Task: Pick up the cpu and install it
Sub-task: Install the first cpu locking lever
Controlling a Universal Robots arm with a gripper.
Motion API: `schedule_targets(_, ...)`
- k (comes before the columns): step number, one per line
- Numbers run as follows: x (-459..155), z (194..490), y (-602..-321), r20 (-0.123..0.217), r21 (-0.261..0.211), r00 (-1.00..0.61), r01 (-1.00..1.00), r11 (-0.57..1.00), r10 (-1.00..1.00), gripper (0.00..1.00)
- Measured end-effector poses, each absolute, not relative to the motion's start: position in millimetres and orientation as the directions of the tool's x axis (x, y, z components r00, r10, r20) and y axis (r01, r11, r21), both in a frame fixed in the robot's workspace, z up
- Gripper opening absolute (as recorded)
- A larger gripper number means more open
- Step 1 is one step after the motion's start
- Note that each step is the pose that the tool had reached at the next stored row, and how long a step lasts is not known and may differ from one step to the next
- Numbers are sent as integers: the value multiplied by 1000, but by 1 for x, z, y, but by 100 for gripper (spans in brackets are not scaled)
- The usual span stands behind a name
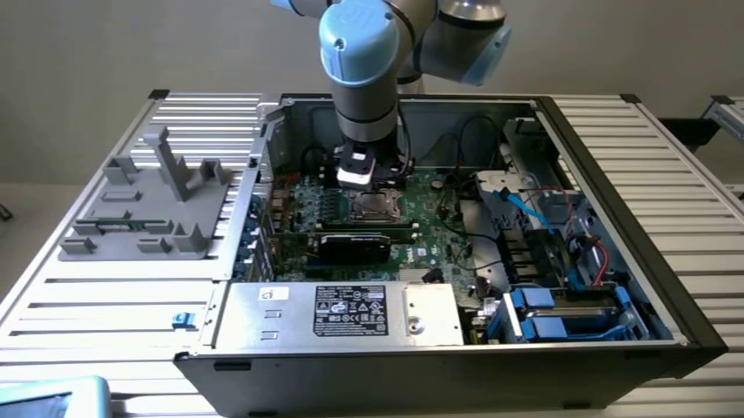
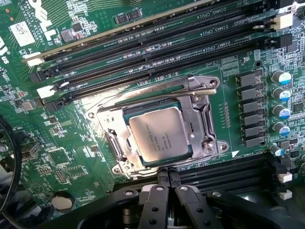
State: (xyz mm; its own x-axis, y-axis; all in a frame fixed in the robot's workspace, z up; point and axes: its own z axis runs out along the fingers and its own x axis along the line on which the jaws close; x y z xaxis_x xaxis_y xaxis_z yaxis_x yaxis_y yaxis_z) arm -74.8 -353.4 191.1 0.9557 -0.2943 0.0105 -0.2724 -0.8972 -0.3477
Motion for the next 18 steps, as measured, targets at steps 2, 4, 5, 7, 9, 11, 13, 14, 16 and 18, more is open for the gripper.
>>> schedule_targets(2, -74, 191, -353, 11, -348, 955, -273, -897, -295, 12)
schedule_targets(4, -74, 191, -353, 10, -348, 955, -274, -897, -296, 12)
schedule_targets(5, -73, 191, -353, 10, -348, 955, -275, -896, -297, 12)
schedule_targets(7, -73, 191, -353, 10, -348, 955, -276, -896, -298, 12)
schedule_targets(9, -72, 191, -353, 11, -348, 954, -277, -896, -299, 12)
schedule_targets(11, -71, 191, -353, 10, -348, 954, -278, -895, -300, 12)
schedule_targets(13, -70, 191, -353, 11, -348, 954, -279, -895, -301, 12)
schedule_targets(14, -70, 191, -353, 11, -348, 954, -279, -895, -301, 12)
schedule_targets(16, -70, 191, -353, 11, -348, 953, -279, -895, -302, 12)
schedule_targets(18, -69, 191, -353, 11, -348, 953, -280, -895, -302, 12)
